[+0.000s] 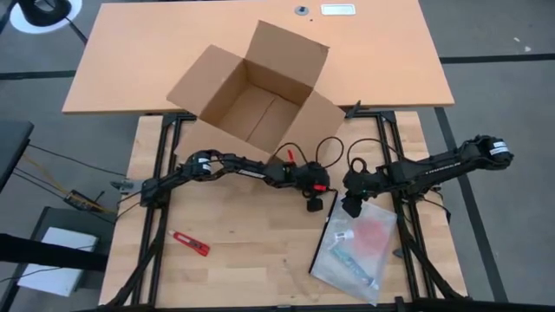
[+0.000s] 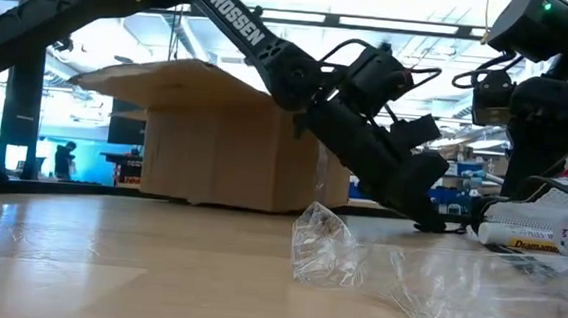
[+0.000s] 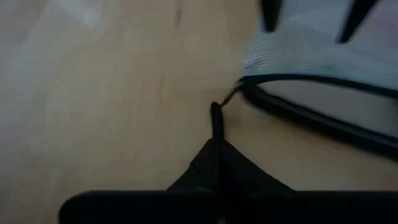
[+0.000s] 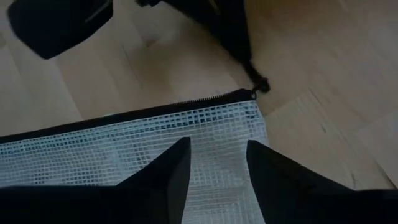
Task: Unpack boxes
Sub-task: Close the zip bag
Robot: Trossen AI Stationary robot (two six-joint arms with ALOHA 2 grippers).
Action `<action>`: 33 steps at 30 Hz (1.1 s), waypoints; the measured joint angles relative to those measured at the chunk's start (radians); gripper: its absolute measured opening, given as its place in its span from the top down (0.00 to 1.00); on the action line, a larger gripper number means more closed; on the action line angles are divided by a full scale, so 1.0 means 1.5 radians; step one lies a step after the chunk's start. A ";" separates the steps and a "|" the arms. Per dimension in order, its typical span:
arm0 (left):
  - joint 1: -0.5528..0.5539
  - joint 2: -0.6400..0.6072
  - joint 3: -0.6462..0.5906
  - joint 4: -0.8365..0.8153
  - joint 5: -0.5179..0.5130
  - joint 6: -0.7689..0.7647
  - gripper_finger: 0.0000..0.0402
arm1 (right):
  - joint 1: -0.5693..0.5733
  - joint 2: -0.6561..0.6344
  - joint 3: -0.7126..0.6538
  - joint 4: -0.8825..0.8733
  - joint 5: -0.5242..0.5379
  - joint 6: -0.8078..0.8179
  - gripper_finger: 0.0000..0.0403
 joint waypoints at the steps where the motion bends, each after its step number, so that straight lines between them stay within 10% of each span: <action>1: 0.000 -0.005 0.008 -0.021 -0.010 0.000 0.99 | 0.000 0.000 0.000 0.000 0.000 0.001 0.61; 19: -0.032 -0.088 0.086 -0.184 -0.009 -0.003 0.98 | -0.039 -0.021 0.013 -0.007 -0.037 0.024 0.56; 33: -0.017 0.010 0.075 -0.057 0.013 0.053 0.55 | -0.093 -0.021 0.013 -0.007 -0.082 -0.006 0.41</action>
